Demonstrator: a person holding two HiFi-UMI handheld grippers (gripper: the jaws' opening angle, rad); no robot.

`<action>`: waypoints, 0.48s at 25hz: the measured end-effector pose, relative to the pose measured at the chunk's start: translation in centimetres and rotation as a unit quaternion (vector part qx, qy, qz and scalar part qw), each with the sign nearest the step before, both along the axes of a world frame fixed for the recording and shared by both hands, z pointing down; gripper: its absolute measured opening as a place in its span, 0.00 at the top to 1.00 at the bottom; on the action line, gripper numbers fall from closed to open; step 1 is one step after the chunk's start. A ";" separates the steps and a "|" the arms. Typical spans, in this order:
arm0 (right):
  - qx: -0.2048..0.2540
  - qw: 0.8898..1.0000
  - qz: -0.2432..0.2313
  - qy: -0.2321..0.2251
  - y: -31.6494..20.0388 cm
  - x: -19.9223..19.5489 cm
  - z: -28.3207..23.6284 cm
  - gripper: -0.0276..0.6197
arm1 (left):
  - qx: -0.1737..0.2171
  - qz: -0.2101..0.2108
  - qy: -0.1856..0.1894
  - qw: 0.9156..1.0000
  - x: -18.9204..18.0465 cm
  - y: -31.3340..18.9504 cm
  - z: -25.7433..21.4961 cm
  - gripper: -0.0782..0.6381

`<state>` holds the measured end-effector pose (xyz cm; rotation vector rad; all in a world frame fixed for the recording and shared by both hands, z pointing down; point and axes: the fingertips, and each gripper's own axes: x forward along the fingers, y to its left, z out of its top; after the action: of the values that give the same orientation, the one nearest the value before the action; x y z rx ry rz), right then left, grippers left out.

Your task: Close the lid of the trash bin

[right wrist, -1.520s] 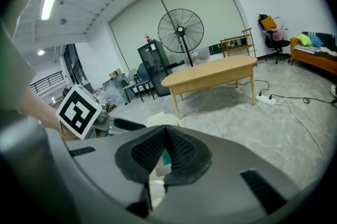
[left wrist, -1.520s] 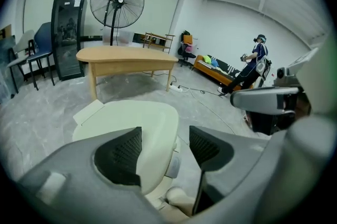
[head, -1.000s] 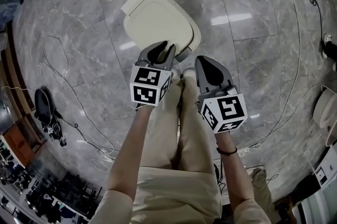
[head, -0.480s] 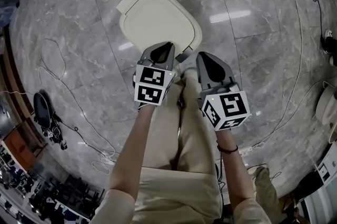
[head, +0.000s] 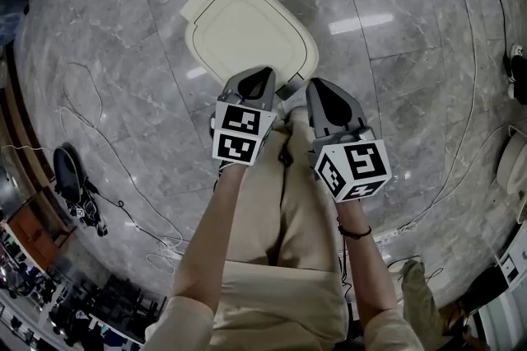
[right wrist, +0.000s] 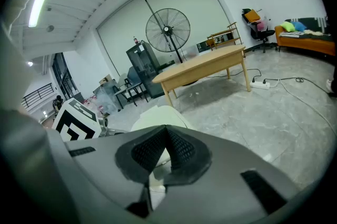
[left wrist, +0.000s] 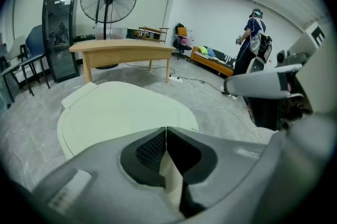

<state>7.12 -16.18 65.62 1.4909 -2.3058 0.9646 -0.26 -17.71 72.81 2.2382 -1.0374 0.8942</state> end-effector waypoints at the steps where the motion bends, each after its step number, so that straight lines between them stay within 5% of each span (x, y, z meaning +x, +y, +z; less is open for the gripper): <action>1: 0.000 1.000 0.001 0.000 -0.1 0.0 0.0 0.95 | 0.002 -0.001 0.000 1.000 0.0 0.0 0.0 0.86; 12: -0.003 1.000 0.006 0.003 -0.1 0.1 0.5 0.95 | 0.010 0.003 -0.001 1.000 0.0 0.1 0.2 0.86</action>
<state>7.24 -16.26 66.11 1.5050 -2.2899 0.9684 -0.27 -17.66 73.00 2.2584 -1.0448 0.8938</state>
